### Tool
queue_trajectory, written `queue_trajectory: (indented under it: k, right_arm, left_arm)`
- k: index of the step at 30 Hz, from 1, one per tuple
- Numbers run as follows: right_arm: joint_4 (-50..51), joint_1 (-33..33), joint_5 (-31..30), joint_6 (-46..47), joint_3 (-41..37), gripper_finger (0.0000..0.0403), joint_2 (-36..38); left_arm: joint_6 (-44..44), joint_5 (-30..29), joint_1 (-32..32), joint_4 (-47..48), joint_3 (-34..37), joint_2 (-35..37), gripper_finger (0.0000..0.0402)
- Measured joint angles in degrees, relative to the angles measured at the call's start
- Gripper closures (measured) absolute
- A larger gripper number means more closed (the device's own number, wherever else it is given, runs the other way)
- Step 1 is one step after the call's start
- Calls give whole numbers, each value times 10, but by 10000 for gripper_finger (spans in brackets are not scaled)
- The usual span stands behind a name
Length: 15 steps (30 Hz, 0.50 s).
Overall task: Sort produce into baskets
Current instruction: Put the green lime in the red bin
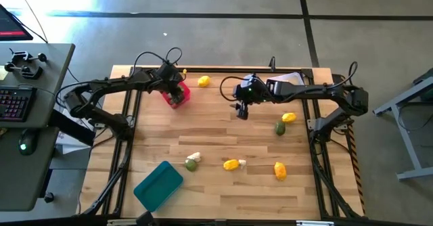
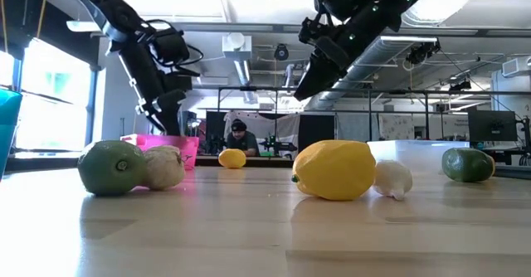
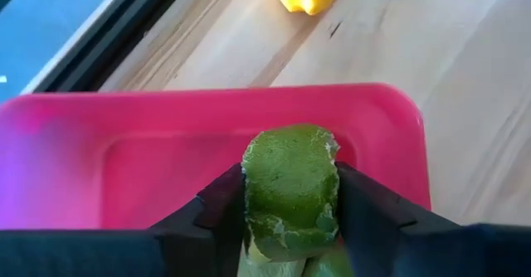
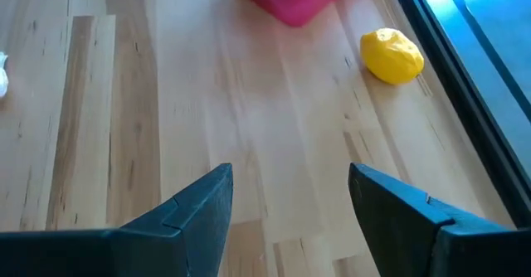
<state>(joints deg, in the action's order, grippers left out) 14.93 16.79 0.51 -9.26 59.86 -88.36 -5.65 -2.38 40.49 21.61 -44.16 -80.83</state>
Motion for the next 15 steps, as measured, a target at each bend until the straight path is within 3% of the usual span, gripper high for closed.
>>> queue_trajectory:
  k: [8, 15]
  right_arm:
    - [0, 16, 0, -16, 0, 171, 0]
    - [-2, 30, 0, -33, 0, 181, 0]
  left_arm:
    - [13, -7, -4, 17, -14, 1, 185]
    - [36, -13, -22, 25, -14, 4, 191]
